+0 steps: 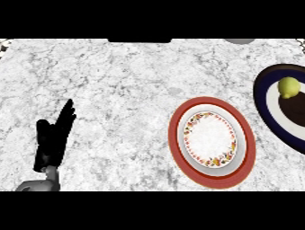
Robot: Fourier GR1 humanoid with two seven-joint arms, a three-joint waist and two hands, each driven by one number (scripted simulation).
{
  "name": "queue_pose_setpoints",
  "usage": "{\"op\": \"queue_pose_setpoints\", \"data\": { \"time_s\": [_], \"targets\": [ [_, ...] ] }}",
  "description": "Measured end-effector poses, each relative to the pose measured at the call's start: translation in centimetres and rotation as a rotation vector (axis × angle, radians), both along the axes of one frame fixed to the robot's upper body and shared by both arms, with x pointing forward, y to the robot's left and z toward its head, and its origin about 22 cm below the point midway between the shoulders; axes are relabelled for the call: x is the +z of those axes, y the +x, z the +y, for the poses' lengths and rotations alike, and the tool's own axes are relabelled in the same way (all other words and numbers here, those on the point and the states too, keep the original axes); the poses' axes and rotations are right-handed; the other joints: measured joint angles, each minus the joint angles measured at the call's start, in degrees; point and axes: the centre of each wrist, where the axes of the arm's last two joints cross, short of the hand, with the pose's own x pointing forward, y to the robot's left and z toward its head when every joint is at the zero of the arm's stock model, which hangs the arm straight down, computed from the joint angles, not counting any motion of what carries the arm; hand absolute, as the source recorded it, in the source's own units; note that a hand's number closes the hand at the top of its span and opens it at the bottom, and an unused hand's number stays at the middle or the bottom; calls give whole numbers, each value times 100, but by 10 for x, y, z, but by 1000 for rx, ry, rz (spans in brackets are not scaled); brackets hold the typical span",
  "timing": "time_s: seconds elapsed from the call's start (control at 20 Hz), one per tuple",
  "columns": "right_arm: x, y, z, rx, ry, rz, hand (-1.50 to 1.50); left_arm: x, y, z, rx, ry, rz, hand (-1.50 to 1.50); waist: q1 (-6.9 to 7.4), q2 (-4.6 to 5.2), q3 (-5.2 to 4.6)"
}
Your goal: Pick the lemon from the plate and place it in the plate
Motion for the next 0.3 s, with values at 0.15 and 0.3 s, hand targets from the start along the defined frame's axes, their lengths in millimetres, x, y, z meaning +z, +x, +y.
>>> {"op": "queue_pose_setpoints", "data": {
  "time_s": [0.15,0.3],
  "targets": [
    [3,-4,-4,-22,0,-3,-150,-1,2,1,4,-1,0,0,2,2,0],
    [4,-8,-7,-39,-5,-2,-150,5,3,-1,1,-3,4,0,18,6,4]
  ]
}}
